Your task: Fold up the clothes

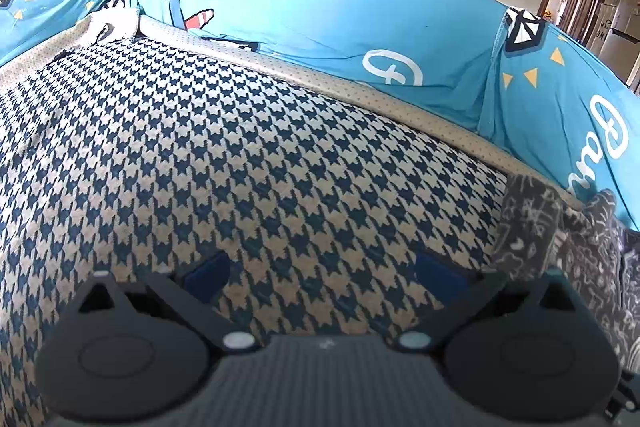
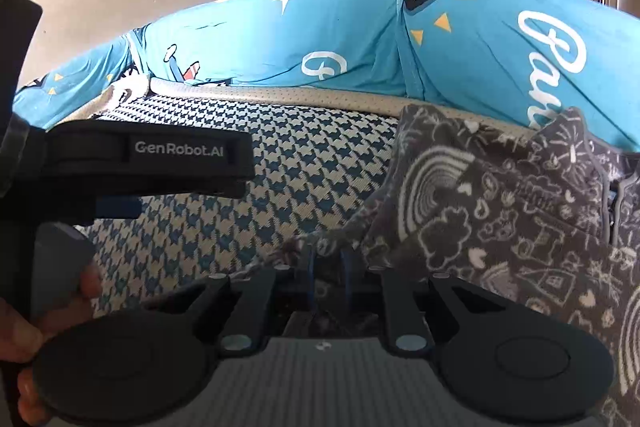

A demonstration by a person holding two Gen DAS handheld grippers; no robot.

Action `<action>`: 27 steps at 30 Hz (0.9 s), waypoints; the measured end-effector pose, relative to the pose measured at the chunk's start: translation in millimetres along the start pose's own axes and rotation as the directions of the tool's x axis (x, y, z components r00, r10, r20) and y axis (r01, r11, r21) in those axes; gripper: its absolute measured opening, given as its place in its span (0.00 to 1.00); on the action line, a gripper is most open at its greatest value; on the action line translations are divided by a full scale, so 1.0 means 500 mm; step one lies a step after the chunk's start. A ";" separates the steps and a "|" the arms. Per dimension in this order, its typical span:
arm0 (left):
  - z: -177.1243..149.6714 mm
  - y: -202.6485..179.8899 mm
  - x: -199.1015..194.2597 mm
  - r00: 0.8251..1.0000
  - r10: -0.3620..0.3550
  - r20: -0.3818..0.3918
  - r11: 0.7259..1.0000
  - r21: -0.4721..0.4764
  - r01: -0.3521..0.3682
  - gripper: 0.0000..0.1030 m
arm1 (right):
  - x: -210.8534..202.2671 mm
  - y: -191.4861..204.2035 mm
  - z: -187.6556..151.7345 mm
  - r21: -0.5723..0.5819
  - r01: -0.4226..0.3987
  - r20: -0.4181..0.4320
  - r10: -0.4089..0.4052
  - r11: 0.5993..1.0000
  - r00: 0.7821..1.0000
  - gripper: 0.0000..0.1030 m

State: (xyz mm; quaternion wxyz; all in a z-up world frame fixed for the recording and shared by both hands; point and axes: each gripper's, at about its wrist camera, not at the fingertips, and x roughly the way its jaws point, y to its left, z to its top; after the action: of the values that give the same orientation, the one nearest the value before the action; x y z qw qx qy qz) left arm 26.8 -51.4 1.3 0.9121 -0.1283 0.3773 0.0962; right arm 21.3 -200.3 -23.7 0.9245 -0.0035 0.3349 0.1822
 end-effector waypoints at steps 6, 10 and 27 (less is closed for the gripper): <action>0.000 -0.005 -0.005 1.000 -0.013 0.005 1.000 0.011 0.013 1.00 | -0.027 0.001 0.005 0.045 -0.026 -0.039 0.028 0.999 0.999 0.18; -0.003 -0.010 -0.009 1.000 -0.022 0.008 0.999 0.028 0.022 1.00 | -0.060 -0.011 0.004 0.147 -0.022 -0.040 0.029 0.989 0.999 0.17; -0.041 -0.085 -0.017 0.991 -0.134 0.025 0.973 0.194 0.127 1.00 | -0.235 -0.205 -0.042 0.479 0.251 -0.026 -0.273 0.841 0.962 0.18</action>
State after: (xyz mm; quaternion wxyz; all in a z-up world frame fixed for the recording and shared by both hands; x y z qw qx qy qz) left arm 18.9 -98.7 0.4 0.9315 -0.0625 0.3583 0.0015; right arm -40.1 -338.1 21.0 0.9197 0.1829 0.3458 -0.0340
